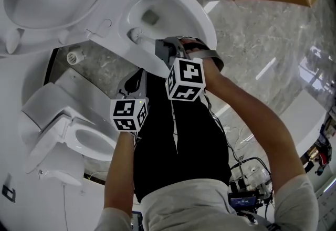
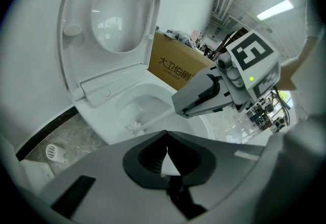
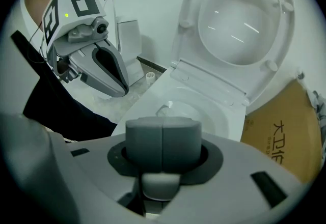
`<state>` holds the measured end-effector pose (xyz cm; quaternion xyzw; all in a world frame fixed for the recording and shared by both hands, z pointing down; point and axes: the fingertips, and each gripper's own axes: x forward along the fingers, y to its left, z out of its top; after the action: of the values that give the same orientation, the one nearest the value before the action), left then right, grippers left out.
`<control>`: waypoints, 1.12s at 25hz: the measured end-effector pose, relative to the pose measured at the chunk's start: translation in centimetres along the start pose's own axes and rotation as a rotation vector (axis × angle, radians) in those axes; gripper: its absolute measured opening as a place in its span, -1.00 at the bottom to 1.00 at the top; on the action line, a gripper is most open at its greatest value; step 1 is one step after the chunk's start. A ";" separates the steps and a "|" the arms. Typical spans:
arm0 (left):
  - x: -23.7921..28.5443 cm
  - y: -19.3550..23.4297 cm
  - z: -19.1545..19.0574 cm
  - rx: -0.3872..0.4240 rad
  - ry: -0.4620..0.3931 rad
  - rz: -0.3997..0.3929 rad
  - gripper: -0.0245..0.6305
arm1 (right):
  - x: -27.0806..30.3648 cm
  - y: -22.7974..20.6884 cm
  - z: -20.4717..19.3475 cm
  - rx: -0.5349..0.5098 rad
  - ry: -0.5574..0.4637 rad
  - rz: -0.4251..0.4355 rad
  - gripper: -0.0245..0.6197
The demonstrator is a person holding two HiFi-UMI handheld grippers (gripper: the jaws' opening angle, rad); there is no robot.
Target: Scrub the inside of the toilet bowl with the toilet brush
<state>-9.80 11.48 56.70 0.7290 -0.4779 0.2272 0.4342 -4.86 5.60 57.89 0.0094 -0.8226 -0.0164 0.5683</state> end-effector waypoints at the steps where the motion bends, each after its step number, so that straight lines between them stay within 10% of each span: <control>1: 0.0 0.0 0.0 0.000 -0.001 0.000 -0.90 | 0.1 -0.1 -0.1 0.000 0.003 -0.007 -0.47; 28: 2.0 1.7 0.7 -0.004 0.013 0.023 -0.90 | 5.3 -2.5 -4.5 0.010 0.133 -0.023 -0.47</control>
<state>-10.51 9.62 58.56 0.7211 -0.4840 0.2358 0.4360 -2.55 2.80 64.31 0.0227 -0.7831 -0.0180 0.6213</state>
